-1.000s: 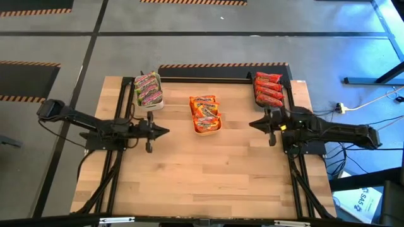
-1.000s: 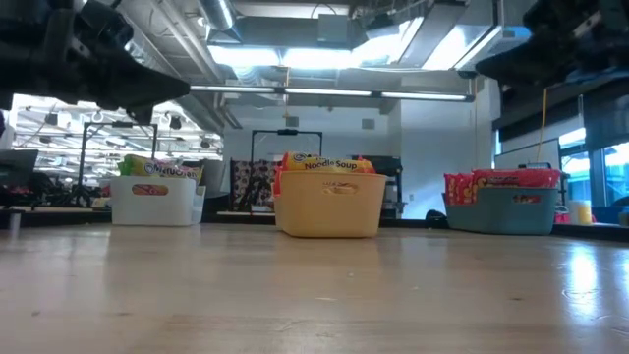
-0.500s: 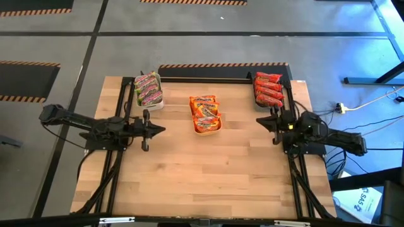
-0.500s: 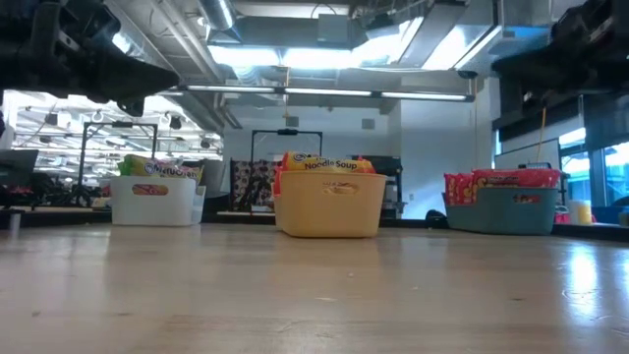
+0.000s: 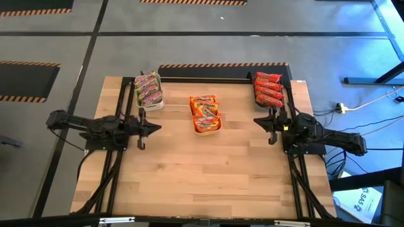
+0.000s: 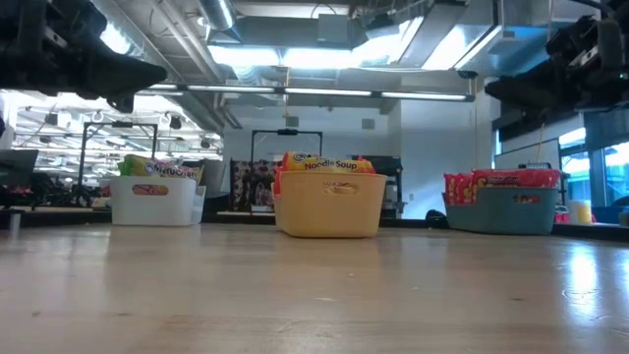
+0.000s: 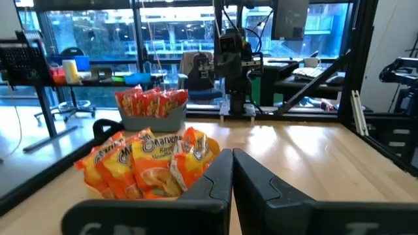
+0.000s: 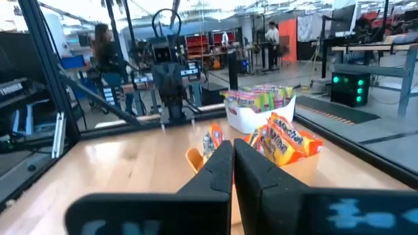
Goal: Sort Maruchan noodles
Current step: Return to Home Position
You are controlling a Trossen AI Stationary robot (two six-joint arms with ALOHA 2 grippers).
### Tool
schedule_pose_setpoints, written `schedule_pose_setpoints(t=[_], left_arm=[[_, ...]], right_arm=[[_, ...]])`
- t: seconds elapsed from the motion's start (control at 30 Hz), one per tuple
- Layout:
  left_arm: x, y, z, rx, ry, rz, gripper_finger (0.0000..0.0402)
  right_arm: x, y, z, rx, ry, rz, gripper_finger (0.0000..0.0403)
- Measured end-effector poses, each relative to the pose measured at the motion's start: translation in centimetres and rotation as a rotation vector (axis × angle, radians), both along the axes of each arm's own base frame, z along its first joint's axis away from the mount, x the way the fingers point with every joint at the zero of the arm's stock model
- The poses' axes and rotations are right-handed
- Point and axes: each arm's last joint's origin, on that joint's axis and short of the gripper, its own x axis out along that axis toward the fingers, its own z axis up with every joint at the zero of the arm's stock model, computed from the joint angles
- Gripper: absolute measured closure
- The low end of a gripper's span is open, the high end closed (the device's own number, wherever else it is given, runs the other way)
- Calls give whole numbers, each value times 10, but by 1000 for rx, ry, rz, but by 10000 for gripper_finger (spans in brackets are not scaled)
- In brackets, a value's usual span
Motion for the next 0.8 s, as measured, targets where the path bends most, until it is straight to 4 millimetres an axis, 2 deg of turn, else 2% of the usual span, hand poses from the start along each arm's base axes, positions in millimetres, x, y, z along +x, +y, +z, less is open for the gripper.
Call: schedule_pose_setpoints(t=[0.33, 0.57, 0.8], left_arm=[[-10, 2, 3, 32, -44, 14, 395], [-11, 2, 8, -85, -78, 12, 400], [-10, 2, 7, -87, -66, 16, 390]], right_arm=[[0, 0, 1, -25, -3, -2, 400], [0, -2, -5, 17, 47, -60, 400], [0, -1, -5, 18, 57, -49, 400]])
